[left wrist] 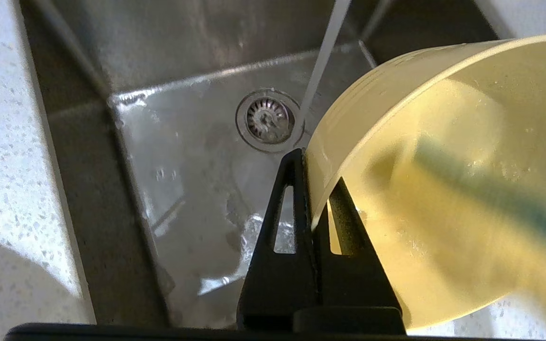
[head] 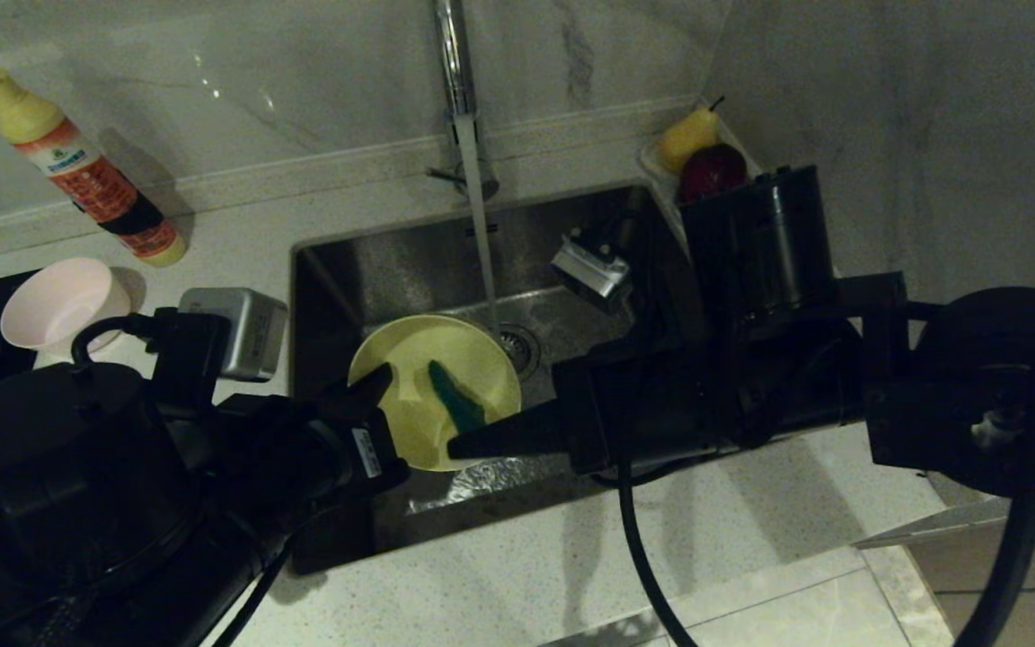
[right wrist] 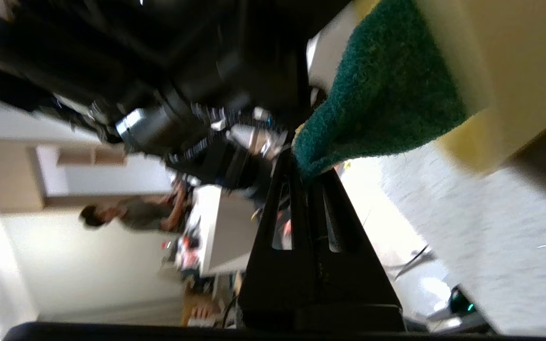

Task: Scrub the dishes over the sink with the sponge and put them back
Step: Wipe the bowl

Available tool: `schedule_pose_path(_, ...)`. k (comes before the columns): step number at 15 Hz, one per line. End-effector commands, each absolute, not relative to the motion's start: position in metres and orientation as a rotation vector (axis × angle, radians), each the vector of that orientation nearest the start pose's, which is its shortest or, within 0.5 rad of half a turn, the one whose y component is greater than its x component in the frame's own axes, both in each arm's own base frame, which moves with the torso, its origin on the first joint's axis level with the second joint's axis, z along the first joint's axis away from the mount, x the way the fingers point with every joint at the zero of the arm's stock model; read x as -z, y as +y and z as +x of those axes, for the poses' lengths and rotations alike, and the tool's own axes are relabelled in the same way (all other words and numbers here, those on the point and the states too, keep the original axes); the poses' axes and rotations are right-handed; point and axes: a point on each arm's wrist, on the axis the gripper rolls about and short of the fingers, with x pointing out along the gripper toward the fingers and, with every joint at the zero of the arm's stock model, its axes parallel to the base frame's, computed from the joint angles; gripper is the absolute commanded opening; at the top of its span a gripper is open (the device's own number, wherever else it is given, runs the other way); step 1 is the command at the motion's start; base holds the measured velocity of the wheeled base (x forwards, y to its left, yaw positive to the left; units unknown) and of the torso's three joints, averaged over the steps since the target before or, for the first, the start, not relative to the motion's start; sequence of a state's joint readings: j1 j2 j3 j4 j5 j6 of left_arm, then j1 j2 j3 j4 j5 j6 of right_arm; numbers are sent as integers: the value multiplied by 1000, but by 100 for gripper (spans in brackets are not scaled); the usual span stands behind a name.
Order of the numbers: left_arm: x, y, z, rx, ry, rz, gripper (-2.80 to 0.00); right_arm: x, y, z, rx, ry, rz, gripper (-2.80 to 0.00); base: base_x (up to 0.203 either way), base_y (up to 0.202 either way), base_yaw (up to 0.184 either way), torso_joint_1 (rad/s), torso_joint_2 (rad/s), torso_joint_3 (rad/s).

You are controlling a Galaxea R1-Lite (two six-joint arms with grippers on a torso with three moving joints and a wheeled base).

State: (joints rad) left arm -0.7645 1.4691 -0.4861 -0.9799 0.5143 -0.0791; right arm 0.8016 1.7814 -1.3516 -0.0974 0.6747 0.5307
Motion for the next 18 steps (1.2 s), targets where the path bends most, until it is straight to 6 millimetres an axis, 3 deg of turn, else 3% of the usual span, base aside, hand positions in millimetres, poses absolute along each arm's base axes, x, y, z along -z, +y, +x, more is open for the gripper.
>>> schedule_pose_path(1, -189, -149, 171, 246, 26, -75, -280, -268, 247, 233, -1316, 699, 414, -280, 0, 0, 0, 0, 0, 0)
schedule_pose_path(8, -185, -149, 172, 247, 43, -78, -280, -293, 232, 223, -1329, 625, 423, -280, 0, 0, 0, 0, 0, 0)
schedule_pose_path(13, -201, -145, 182, 208, -5, -137, -280, -274, 231, 213, -1326, 700, 412, -280, 0, 0, 0, 0, 0, 0)
schedule_pose_path(18, -212, -148, 186, 208, -38, -156, -280, -251, 248, 210, -1340, 785, 391, -280, 0, 0, 0, 0, 0, 0)
